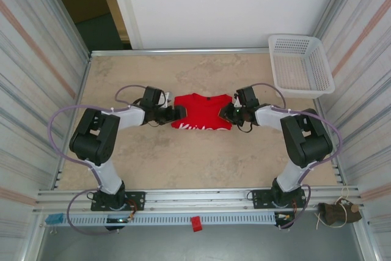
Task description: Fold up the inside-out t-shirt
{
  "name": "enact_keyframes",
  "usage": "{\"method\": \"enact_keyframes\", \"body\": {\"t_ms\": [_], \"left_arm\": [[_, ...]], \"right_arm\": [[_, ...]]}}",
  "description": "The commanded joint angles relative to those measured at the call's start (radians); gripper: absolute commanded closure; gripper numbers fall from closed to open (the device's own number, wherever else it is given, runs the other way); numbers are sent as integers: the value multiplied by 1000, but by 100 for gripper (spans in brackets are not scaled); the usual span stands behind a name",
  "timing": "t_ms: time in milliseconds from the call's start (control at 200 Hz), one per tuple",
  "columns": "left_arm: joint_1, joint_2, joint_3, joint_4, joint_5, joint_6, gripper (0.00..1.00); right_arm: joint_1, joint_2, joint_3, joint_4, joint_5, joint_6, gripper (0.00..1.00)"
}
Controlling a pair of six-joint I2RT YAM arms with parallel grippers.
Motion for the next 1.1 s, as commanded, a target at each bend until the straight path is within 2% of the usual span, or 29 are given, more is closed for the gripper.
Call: {"method": "enact_keyframes", "body": {"t_ms": [0,115,165,261,326,386,566,661,731,812,927,1097], "left_arm": [[-28,62,22,46,6,10,21],[-43,78,1,179,87,-48,25],[-46,71,-14,244,118,-77,32],[-47,41,-27,278,127,-104,56],[-37,13,-29,245,100,-102,81],[-14,-21,-16,169,68,-88,94],[106,-85,125,-238,-12,109,97],[185,-90,217,-442,-87,239,98],[259,-72,281,-566,-112,311,98],[345,-44,352,-670,-119,394,98],[445,-6,451,-776,-197,484,98],[498,50,571,-841,-399,573,98]], "right_arm": [[3,15,-16,22,18,7,78],[2,13,-24,24,20,8,79],[2,12,-25,23,19,8,79],[1,5,-21,20,13,8,79],[1,-16,-9,4,4,2,79],[1,-64,1,-15,2,-5,79],[13,-271,37,-154,20,-45,73],[15,-385,32,-233,38,-58,59],[14,-463,19,-283,56,-66,52],[11,-541,2,-340,71,-74,49],[2,-639,-23,-426,96,-89,42],[-29,-753,-44,-537,91,-115,34]]}}
